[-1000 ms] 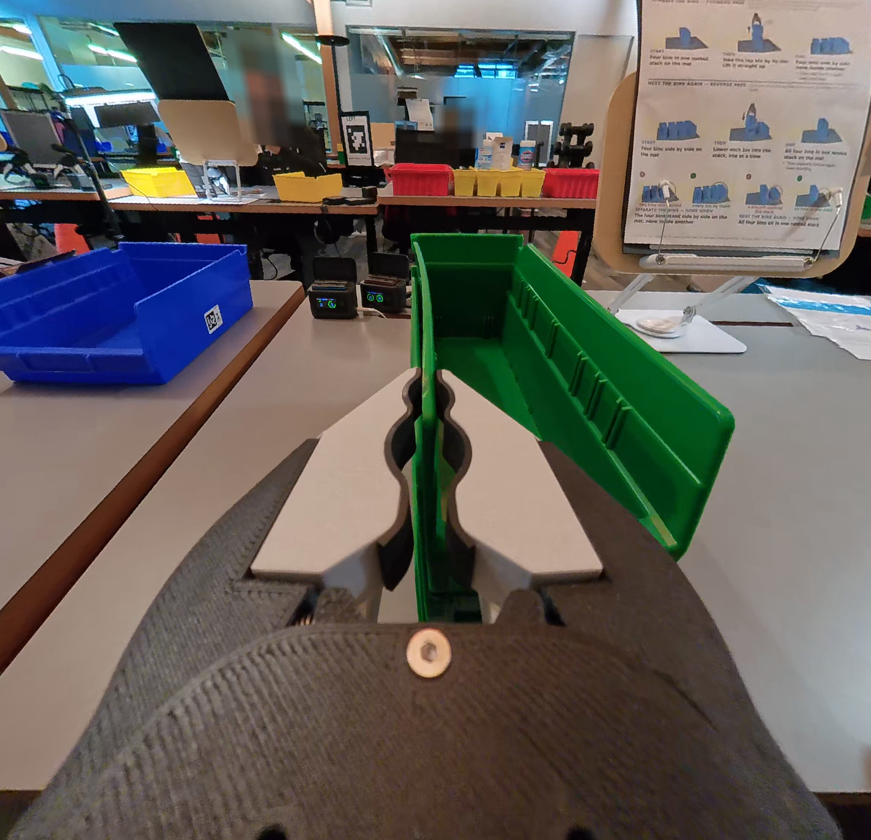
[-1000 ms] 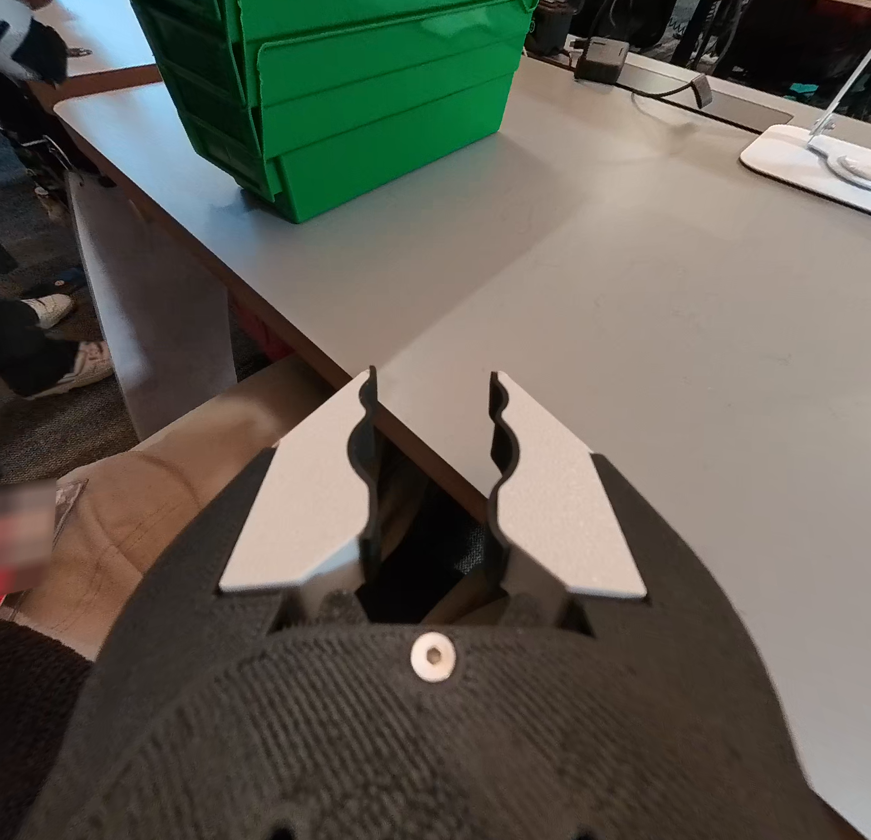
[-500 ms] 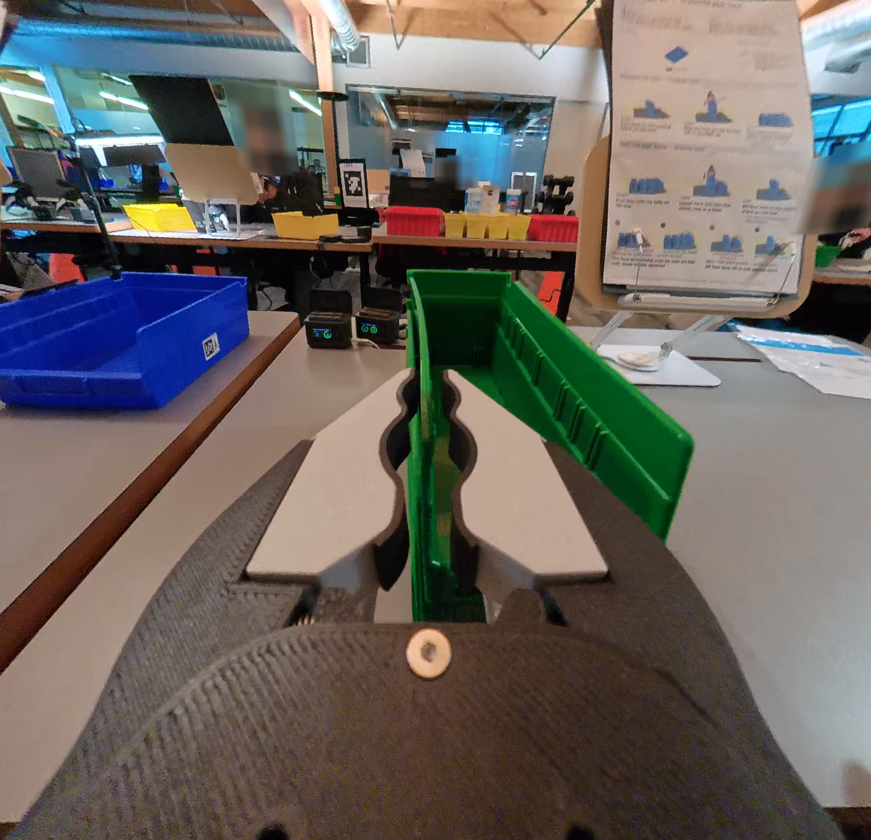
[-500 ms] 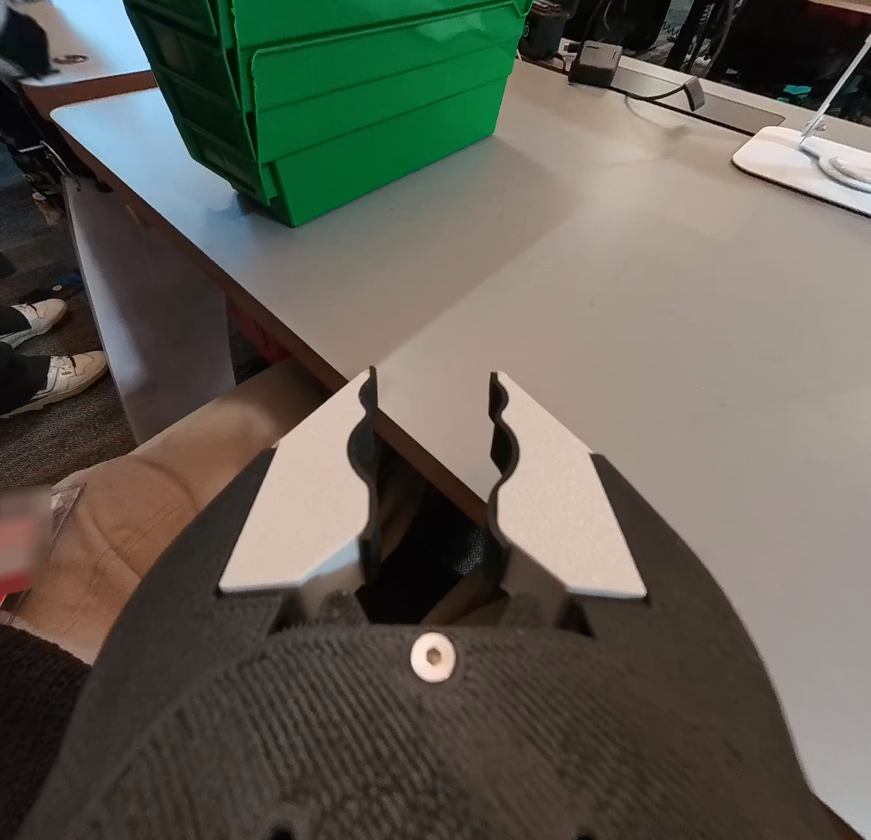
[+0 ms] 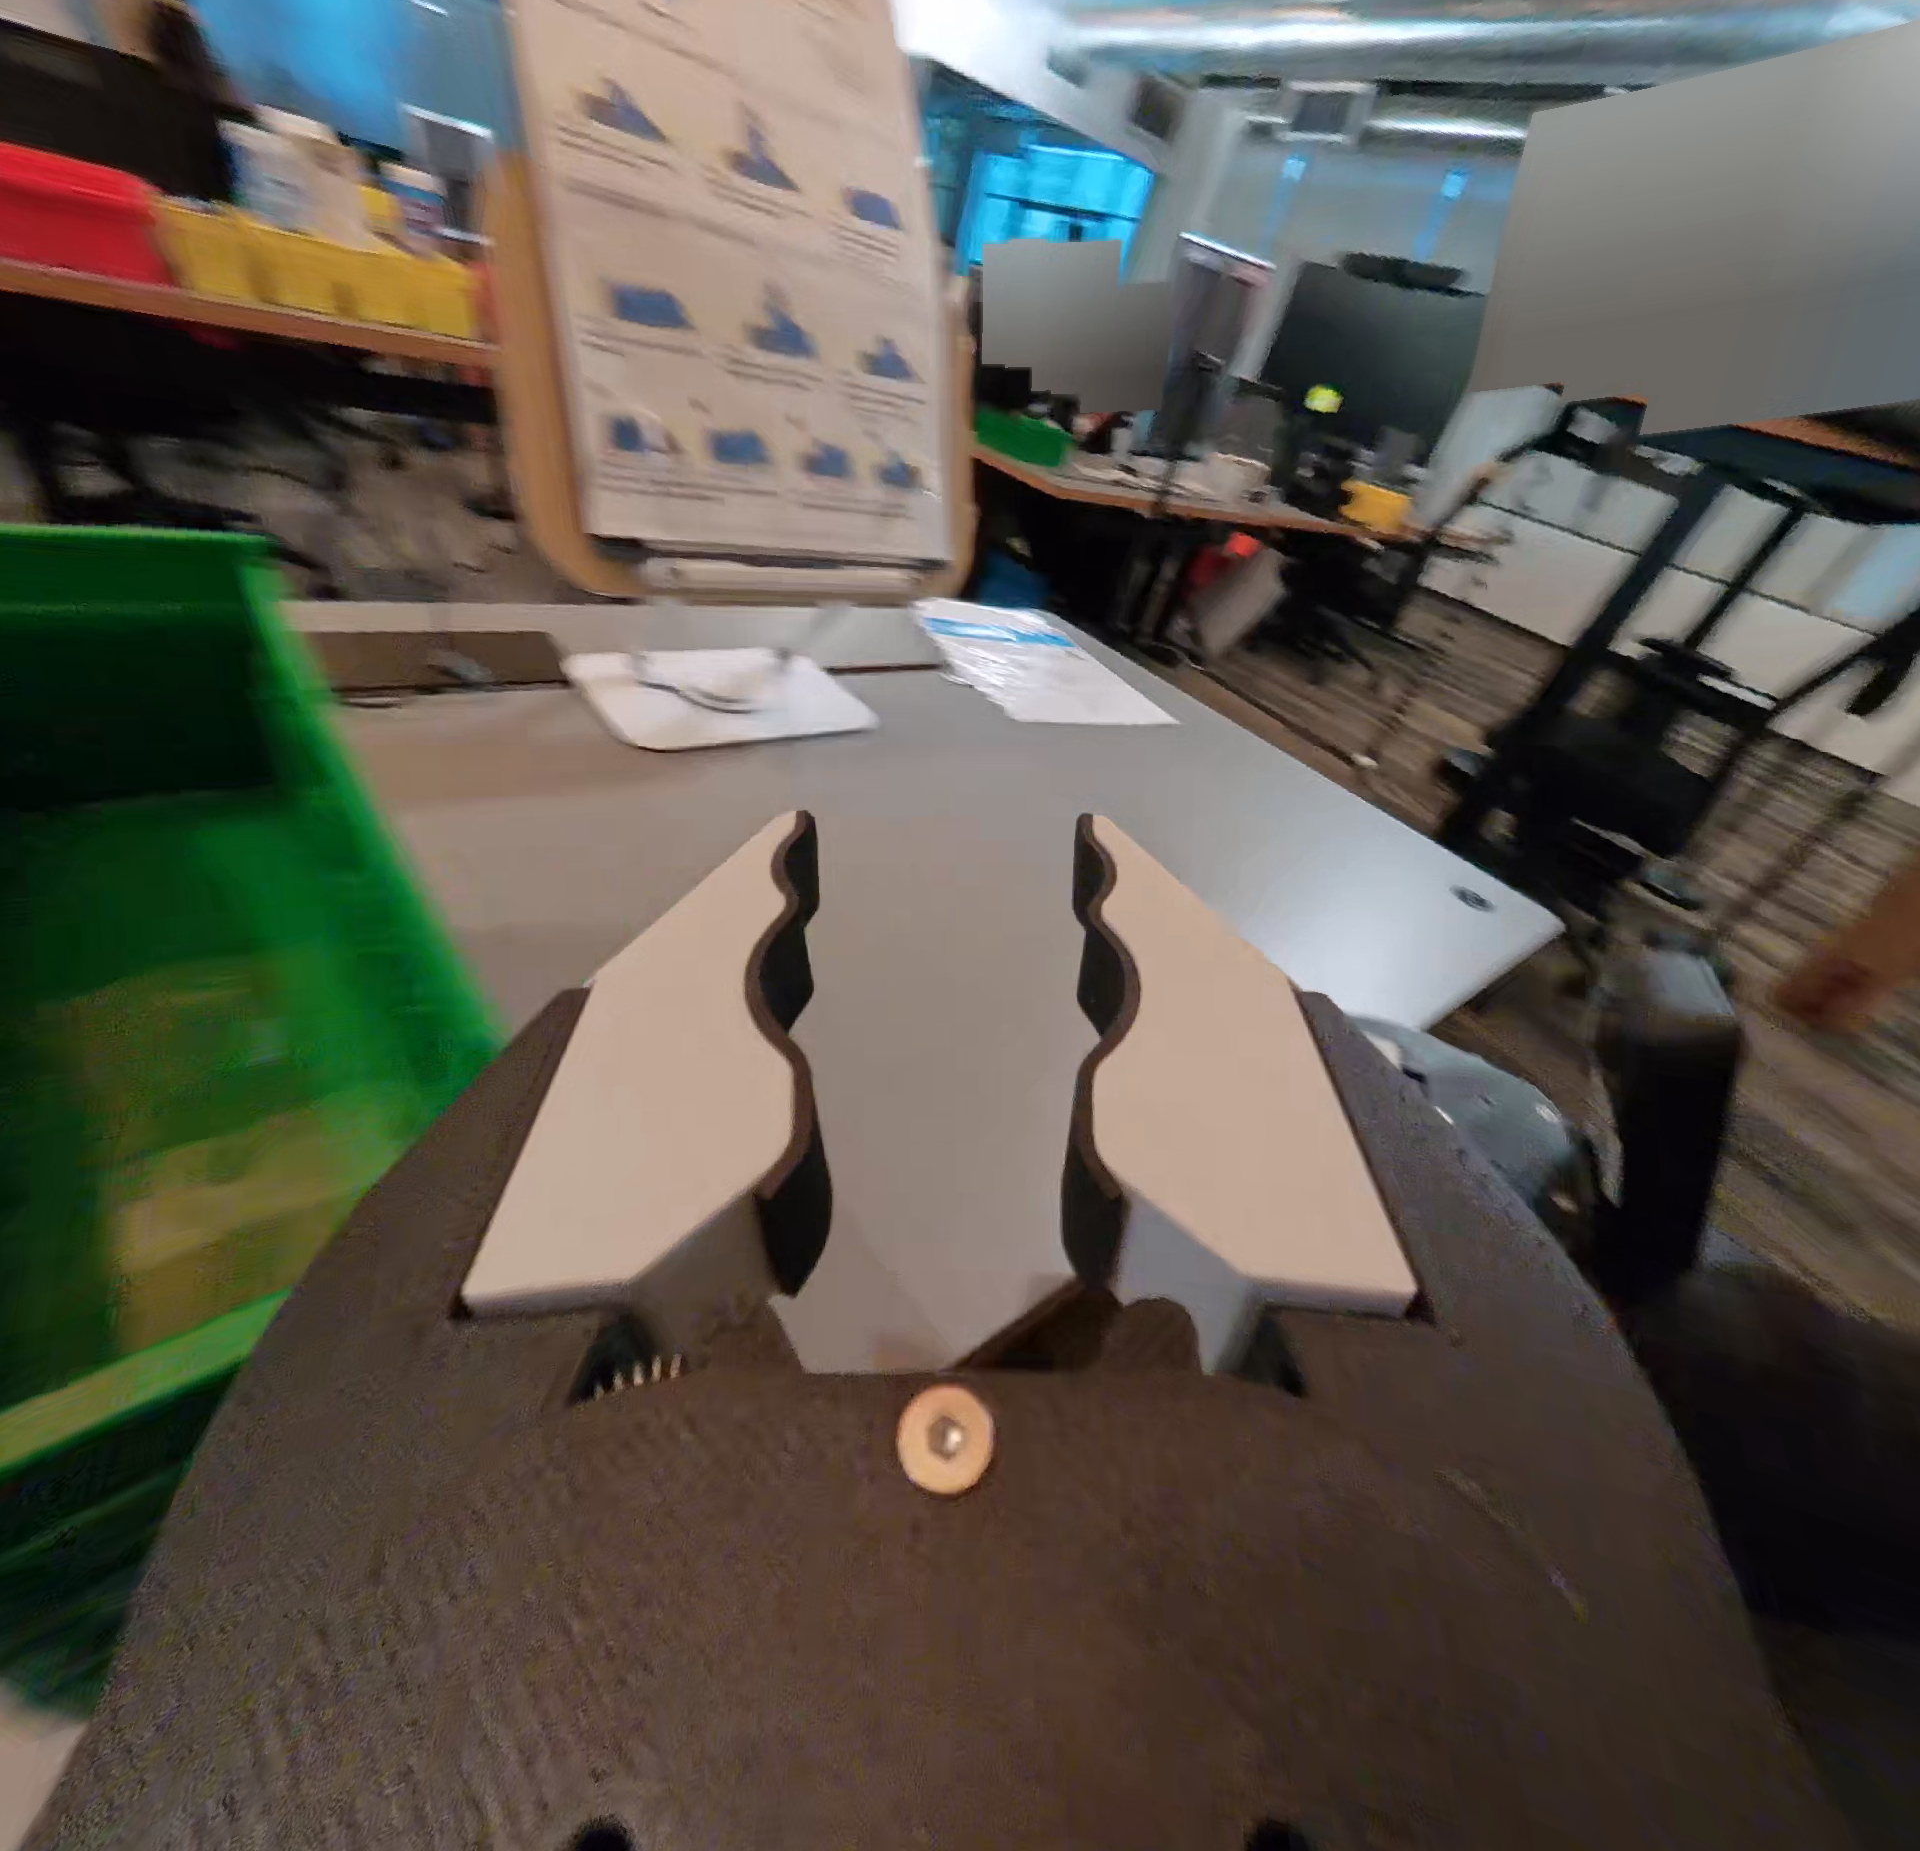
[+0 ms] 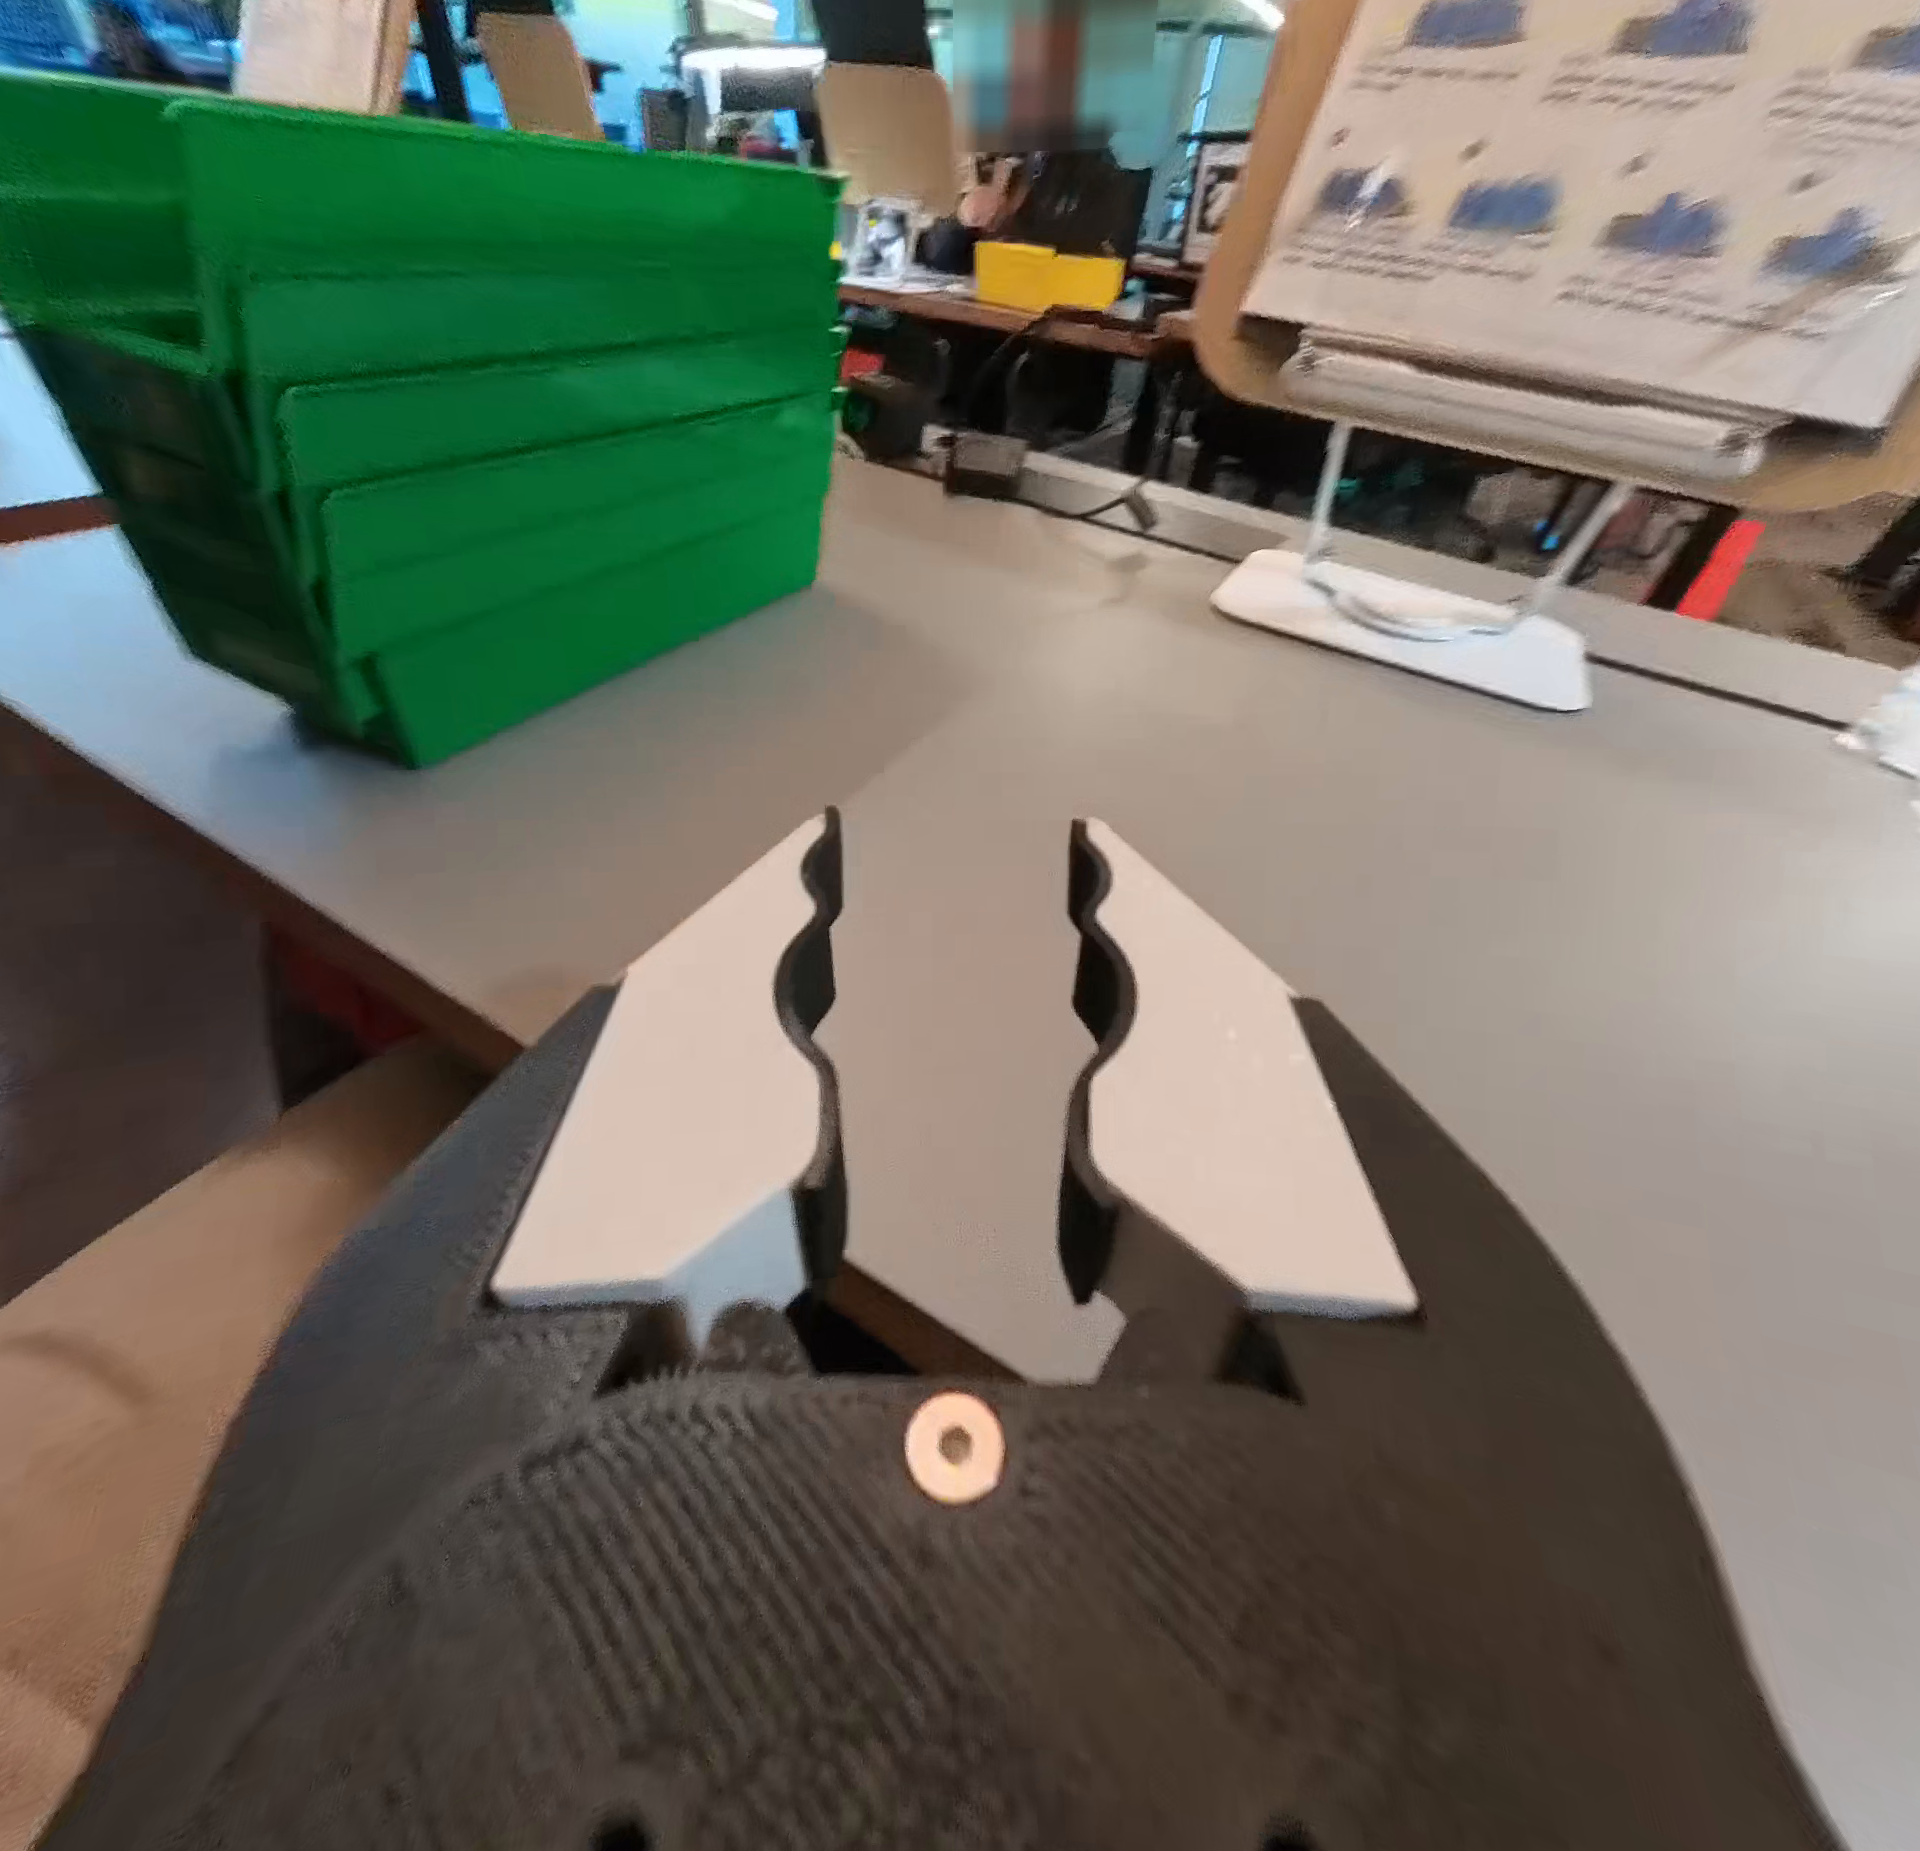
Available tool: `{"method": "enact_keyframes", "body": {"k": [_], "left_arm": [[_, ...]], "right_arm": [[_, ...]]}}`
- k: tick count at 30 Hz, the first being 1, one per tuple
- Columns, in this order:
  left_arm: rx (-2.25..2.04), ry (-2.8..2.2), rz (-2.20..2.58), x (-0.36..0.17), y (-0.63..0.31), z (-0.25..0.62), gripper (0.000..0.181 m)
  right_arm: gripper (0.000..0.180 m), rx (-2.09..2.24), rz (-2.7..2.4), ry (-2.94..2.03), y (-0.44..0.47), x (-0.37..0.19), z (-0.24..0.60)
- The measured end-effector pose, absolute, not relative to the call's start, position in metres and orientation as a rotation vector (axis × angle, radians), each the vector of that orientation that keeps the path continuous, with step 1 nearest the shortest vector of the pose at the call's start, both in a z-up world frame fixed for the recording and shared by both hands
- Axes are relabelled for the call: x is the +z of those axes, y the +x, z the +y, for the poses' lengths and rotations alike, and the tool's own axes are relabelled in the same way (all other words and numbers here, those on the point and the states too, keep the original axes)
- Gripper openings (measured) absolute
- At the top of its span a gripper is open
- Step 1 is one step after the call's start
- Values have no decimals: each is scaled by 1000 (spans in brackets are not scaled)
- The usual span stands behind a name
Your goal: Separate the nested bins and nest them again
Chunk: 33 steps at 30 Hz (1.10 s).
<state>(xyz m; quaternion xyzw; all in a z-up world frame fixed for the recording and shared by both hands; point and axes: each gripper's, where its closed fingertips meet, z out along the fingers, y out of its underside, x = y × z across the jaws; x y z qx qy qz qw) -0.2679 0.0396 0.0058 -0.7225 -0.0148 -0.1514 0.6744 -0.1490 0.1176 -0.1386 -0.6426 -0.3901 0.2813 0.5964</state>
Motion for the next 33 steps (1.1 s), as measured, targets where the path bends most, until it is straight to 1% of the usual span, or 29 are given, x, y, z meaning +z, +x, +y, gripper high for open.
{"method": "enact_keyframes", "body": {"k": [2,3,6,8,9,12,17,21,25,33], "left_arm": [[-420,-1631,71,-16,-218,51,41],[-462,-1657,129,-35,-190,56,37],[-577,-1843,302,-113,-114,64,33],[-537,-1943,416,-152,-89,63,32],[-467,-1958,458,-162,-88,64,31],[-253,-1917,478,-168,-113,74,19],[-321,-1941,266,-171,-163,86,33],[-350,-1958,201,-180,-178,88,42],[-302,-1978,261,-191,-177,82,41],[-261,-2014,173,-199,-189,58,52]], "right_arm": [[43,630,-887,-1508,-141,-138,129],[43,628,-875,-1524,-138,-140,134],[42,662,-806,-1549,-131,-136,143],[41,653,-779,-1526,-126,-129,147],[41,641,-779,-1511,-124,-126,147],[42,622,-828,-1502,-126,-130,146],[45,700,-960,-1592,-142,-155,135],[59,651,-1039,-1679,-148,-178,134],[59,594,-1058,-1643,-155,-176,139],[60,706,-1134,-1585,-194,-172,121]]}}
